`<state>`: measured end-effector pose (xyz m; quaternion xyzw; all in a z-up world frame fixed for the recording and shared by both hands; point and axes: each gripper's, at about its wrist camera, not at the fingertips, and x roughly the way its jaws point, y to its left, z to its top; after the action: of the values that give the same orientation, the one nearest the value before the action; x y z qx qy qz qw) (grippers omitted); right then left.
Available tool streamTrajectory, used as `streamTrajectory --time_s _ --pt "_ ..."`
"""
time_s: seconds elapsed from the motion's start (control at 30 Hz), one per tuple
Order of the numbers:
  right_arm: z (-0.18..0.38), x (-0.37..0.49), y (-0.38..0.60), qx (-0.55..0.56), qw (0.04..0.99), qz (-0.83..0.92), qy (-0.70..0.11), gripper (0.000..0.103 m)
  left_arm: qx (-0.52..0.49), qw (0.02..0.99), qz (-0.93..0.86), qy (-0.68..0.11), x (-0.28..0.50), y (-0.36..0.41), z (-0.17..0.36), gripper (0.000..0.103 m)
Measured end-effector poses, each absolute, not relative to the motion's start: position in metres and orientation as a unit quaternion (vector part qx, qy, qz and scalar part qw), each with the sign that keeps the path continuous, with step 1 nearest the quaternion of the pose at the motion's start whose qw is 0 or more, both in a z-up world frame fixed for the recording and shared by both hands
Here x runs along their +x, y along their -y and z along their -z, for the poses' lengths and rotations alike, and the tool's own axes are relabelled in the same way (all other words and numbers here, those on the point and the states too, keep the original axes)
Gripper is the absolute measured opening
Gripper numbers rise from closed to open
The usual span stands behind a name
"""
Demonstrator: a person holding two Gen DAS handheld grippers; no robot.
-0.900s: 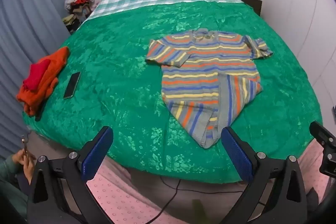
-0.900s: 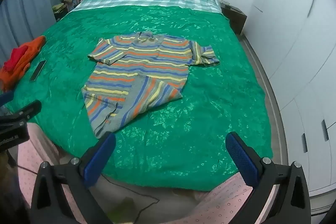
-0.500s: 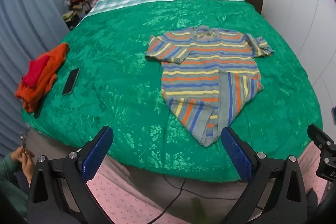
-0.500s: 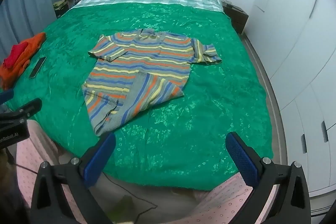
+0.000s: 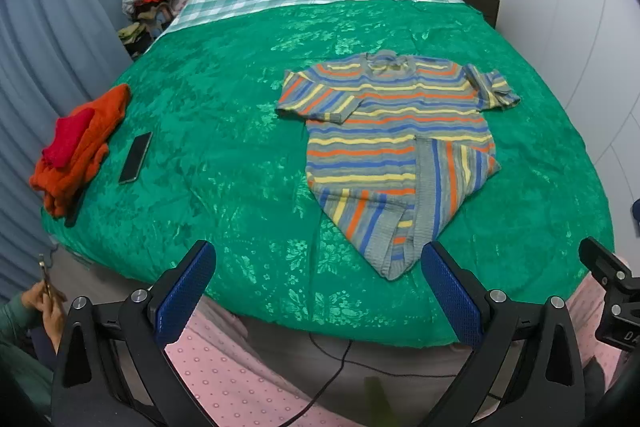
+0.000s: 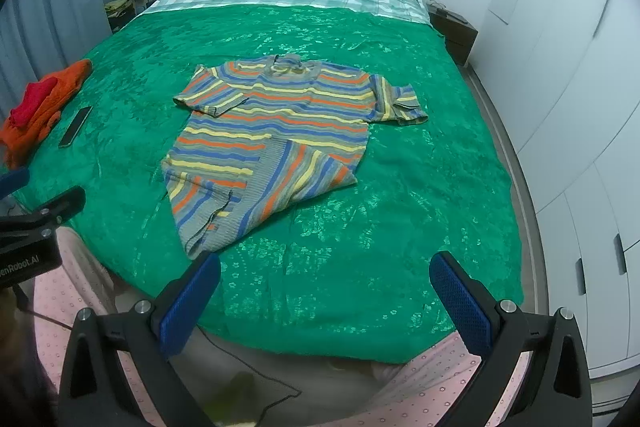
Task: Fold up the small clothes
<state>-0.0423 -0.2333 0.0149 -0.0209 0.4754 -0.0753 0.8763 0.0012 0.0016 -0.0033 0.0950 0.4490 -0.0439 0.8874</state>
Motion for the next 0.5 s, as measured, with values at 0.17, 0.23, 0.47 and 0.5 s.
streamTrajectory --time_s 0.17,0.23,0.47,0.5 --pt "-0.0154 -0.0424 0.2313 -0.022 0.876 0.076 -0.476 0.103 0.094 0.887 0.042 -0.449 0.0011 -0.0014 0.0034 0.103" --pt "-0.014 -0.0423 0.232 -0.023 0.876 0.076 -0.476 0.103 0.094 0.887 0.042 -0.45 0.0008 -0.0011 0.0039 0.103" --pt "-0.0136 -0.0428 0.2305 -0.021 0.876 0.076 -0.476 0.103 0.095 0.886 0.043 -0.451 -0.0001 -0.0009 0.0045 0.103" --pt "-0.0143 -0.0431 0.2293 -0.02 0.876 0.076 -0.477 0.103 0.095 0.886 0.042 -0.452 -0.0004 -0.0007 0.0049 0.103"
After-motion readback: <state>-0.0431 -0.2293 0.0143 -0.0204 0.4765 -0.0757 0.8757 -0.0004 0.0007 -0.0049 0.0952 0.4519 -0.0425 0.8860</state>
